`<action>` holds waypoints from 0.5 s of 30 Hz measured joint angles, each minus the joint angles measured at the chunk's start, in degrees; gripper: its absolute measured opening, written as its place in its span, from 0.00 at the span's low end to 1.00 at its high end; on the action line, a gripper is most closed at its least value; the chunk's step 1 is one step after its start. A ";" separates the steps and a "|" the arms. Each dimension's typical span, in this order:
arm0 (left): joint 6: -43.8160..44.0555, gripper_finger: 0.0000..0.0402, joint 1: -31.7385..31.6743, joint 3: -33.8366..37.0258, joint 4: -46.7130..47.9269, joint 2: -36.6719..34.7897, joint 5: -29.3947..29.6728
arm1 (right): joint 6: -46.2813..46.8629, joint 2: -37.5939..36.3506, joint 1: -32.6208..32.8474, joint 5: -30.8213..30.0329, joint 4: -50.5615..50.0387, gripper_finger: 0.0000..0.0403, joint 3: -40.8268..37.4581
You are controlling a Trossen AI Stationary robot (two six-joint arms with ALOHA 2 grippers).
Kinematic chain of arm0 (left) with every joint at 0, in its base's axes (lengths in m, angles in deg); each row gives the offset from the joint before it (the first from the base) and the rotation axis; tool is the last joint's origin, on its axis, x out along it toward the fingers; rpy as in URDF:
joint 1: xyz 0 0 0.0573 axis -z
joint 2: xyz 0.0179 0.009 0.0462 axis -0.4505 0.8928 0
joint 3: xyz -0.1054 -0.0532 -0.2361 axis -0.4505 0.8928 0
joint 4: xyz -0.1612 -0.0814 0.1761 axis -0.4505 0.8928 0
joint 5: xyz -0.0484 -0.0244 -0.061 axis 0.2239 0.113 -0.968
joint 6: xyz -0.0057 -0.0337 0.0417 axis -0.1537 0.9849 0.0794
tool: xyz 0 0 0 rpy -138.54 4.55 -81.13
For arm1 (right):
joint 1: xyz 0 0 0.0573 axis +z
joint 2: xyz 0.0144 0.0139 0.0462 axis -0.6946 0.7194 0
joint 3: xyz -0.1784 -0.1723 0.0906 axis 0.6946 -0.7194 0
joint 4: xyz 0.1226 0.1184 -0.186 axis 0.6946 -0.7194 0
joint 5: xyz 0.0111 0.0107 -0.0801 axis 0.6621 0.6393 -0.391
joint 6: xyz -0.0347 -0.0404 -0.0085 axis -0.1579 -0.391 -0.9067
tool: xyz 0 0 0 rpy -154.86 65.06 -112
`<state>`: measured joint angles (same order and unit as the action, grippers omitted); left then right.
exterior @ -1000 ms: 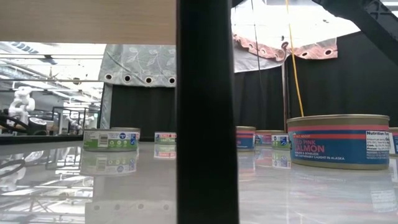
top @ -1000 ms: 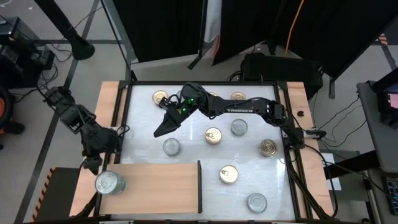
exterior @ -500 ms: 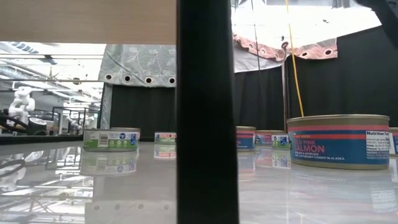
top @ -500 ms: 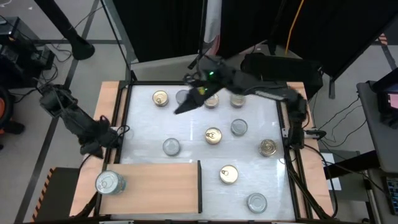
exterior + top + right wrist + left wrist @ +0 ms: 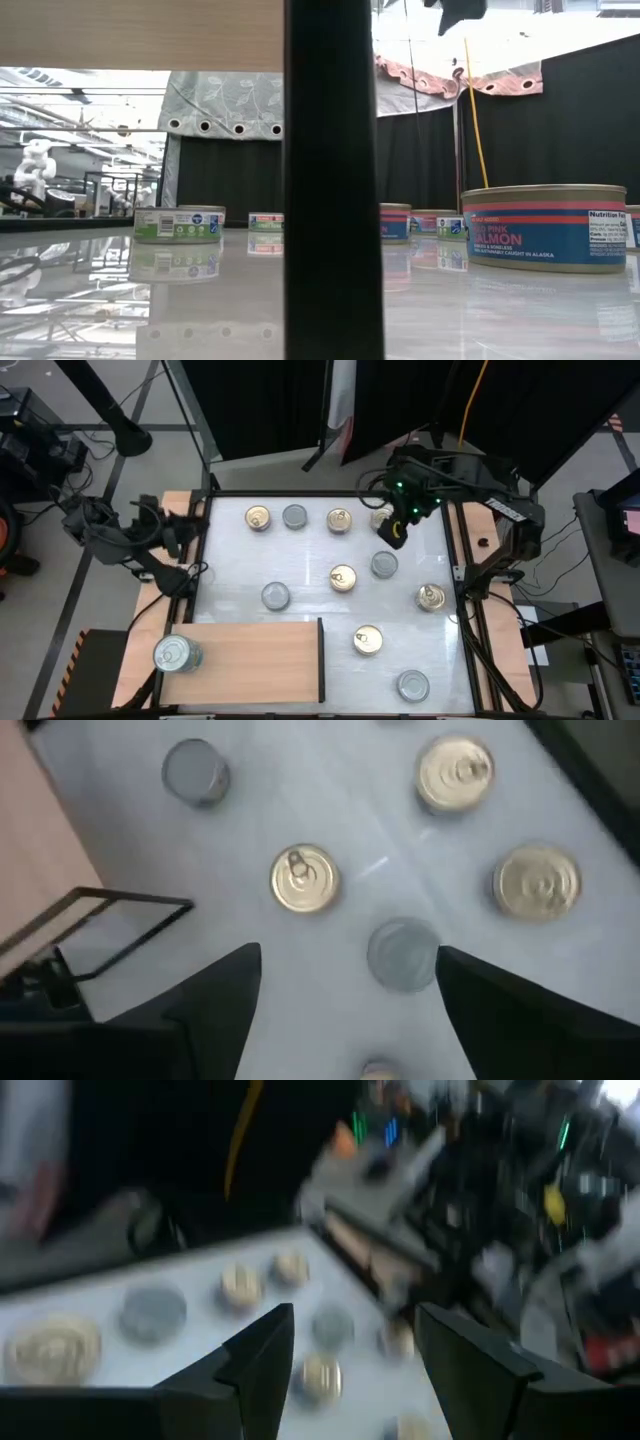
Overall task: Stack canned seafood by type on shelf
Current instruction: Put the green tuna can on the shelf
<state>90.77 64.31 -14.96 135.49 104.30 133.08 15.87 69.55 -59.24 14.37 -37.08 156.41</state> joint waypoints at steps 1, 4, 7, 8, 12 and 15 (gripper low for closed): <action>-2.42 0.53 -0.47 0.00 -2.72 0.10 1.57 | -2.72 -0.93 -0.19 0.10 1.17 0.71 -1.18; -9.95 0.53 -2.31 0.02 -10.76 0.56 2.65 | -9.89 -3.98 -0.46 0.61 6.49 0.67 -5.00; -15.62 0.53 -4.33 0.02 -17.09 1.58 1.85 | -16.05 -7.24 -1.78 5.72 10.98 0.60 -11.03; -16.45 0.53 -5.02 0.02 -18.27 2.07 1.58 | -17.48 -8.45 -2.34 7.72 12.96 0.56 -13.52; -15.46 0.53 -7.95 0.04 -19.88 3.99 -0.33 | -23.04 -14.74 -4.54 18.15 21.85 0.40 -25.40; -12.96 0.53 -10.68 0.03 -20.61 6.32 -3.06 | -25.13 -19.04 -5.61 21.25 28.43 0.26 -34.66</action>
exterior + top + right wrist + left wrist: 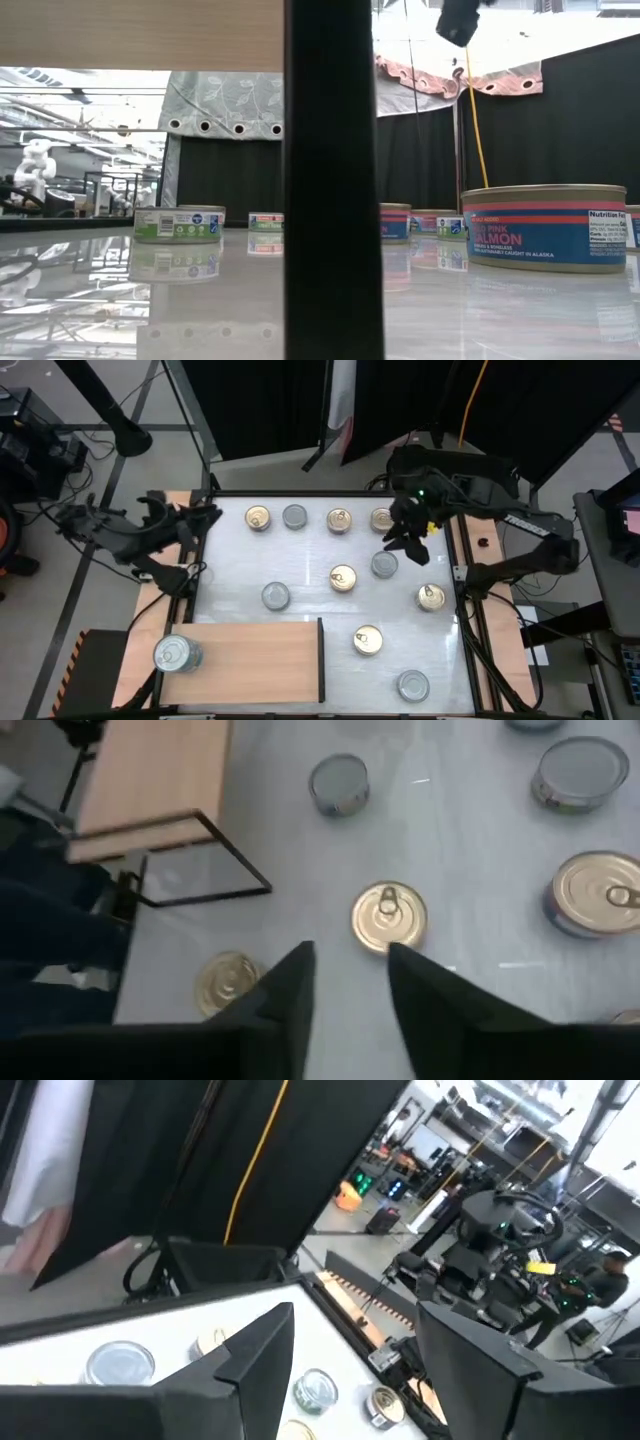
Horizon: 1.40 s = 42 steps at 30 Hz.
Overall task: Stack canned seafood by type on shelf
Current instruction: Put the green tuna can on the shelf
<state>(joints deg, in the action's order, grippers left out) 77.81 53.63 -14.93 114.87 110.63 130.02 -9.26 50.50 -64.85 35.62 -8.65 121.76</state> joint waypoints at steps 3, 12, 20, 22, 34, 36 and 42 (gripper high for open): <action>1.99 0.53 -2.70 0.01 0.04 3.32 -4.33 | -3.28 -3.13 -0.14 -0.21 3.46 0.16 -7.48; 2.11 0.53 -12.55 0.03 0.13 12.75 -21.05 | -15.06 -9.16 1.26 -1.46 9.43 0.07 -17.85; -3.66 0.53 -26.24 0.03 1.26 18.75 -41.99 | -10.68 -8.96 1.96 -12.20 9.25 0.01 -19.35; -7.00 0.53 -29.92 0.03 1.27 20.25 -47.02 | -4.71 -8.80 1.96 -12.26 9.35 0.01 -19.63; -17.61 0.53 -40.31 0.03 1.53 28.26 -64.22 | 44.77 -6.74 1.94 -21.59 2.52 0.00 -19.60; -17.05 0.53 -40.37 0.03 1.92 28.89 -65.04 | 47.45 -5.04 1.94 -21.46 0.51 0.00 -19.62; -16.01 0.53 -40.37 0.03 5.61 29.30 -65.22 | 47.42 1.09 0.68 -19.65 1.97 0.00 -22.27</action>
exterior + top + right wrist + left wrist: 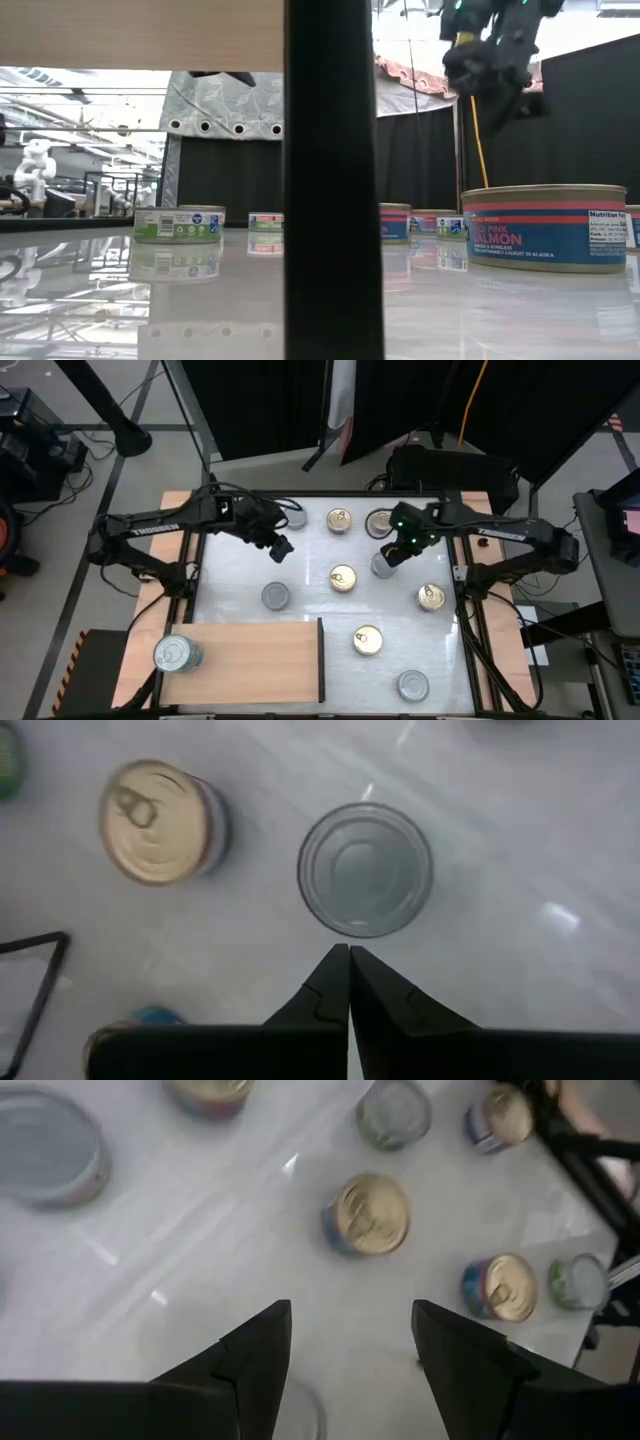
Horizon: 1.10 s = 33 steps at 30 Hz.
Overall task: Stack canned seafood by type on shelf
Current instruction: Put the green tuna can on the shelf
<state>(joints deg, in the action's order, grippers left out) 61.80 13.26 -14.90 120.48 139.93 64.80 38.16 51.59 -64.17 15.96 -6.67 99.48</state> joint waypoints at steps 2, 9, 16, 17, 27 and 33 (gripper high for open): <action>1.56 0.53 0.00 0.00 2.34 0.00 -0.19 | 0.01 2.16 -0.80 1.92 0.88 0.00 -1.37; 1.54 0.53 0.44 0.00 5.97 0.00 -0.64 | -0.51 8.23 -2.10 3.00 4.74 0.00 -5.08; 3.00 0.53 0.42 0.00 5.65 0.00 -0.59 | -1.77 12.07 -4.17 2.58 6.02 0.00 -5.32; 2.98 0.53 0.42 0.00 5.56 0.00 -0.59 | -1.97 12.14 -4.28 1.96 6.00 0.00 -5.32; 2.98 0.53 0.42 0.00 5.60 0.00 -0.53 | -3.35 12.05 -7.73 -0.45 6.88 0.00 -5.33; 2.64 0.53 0.42 0.00 5.60 0.00 -0.01 | -4.36 12.06 -8.80 -0.01 7.47 0.00 -5.33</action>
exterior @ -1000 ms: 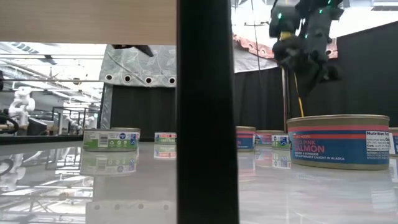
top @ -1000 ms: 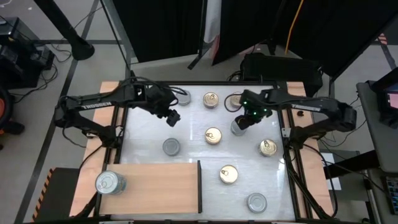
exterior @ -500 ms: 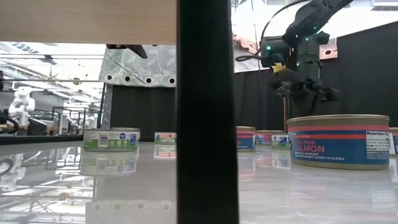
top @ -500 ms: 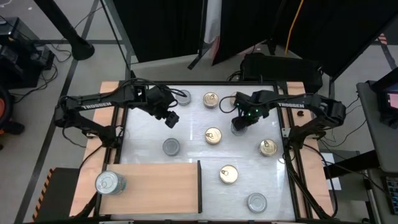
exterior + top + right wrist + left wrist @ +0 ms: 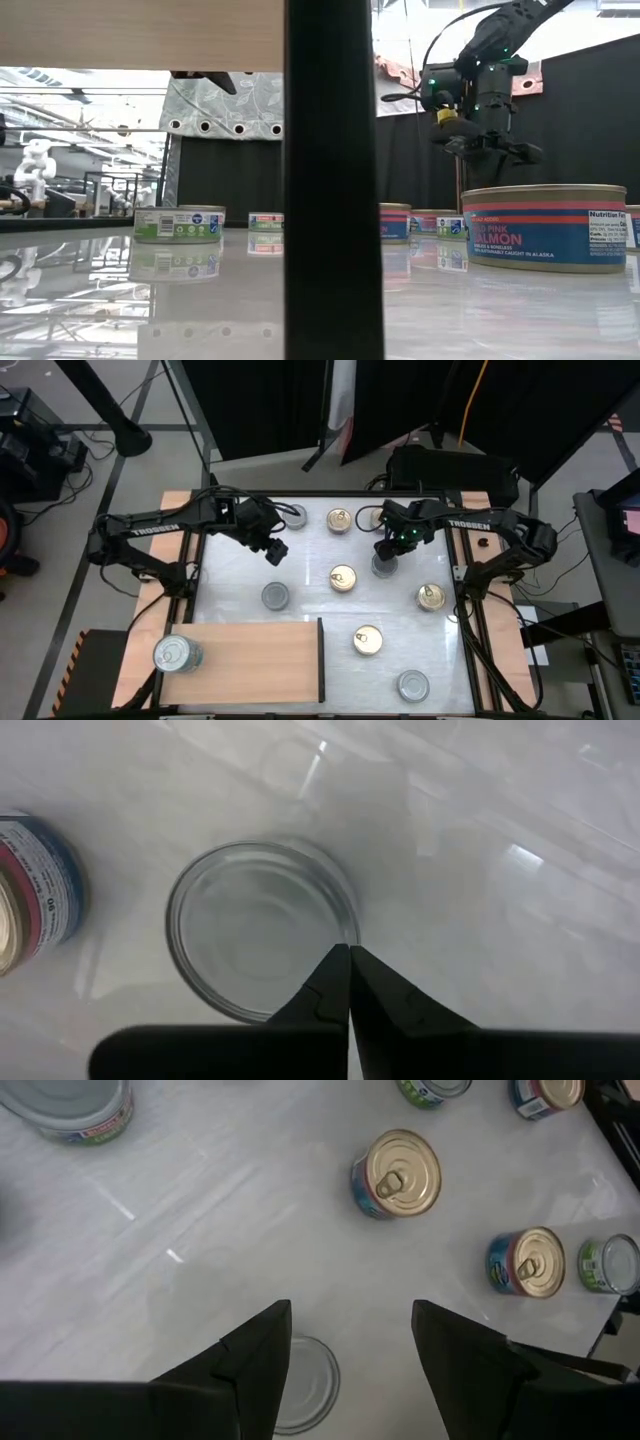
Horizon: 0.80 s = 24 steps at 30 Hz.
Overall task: Stack canned seafood by type on shelf
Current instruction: Put the green tuna can on the shelf
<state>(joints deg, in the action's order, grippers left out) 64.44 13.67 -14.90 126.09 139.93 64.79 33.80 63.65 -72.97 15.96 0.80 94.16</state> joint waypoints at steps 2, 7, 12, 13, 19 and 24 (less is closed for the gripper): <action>-0.07 0.53 0.00 0.42 -0.50 -0.01 0.33 | 0.19 0.41 0.00 0.03 -0.04 0.00 0.02; 0.25 0.53 0.00 2.55 -0.07 -0.02 -0.22 | 1.92 0.58 0.22 1.10 -0.65 0.00 0.00; 0.32 0.53 0.85 2.80 -0.47 -0.02 -0.76 | 2.66 0.60 0.17 -0.25 -0.52 0.00 0.00; 0.33 0.53 0.97 2.80 -0.45 -0.02 -0.80 | 2.63 0.81 0.17 -0.23 -0.20 0.00 0.00; 0.32 0.53 1.29 2.80 -0.46 -0.02 -0.82 | 2.52 3.97 0.17 0.22 0.92 0.00 -0.02; 0.34 0.53 1.29 2.80 -0.44 -0.02 -0.78 | 2.72 5.31 0.17 1.12 2.00 0.00 -0.02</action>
<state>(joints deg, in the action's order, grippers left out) 64.78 14.96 -12.10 125.65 139.91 64.01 36.52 68.95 -72.79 17.08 2.80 94.13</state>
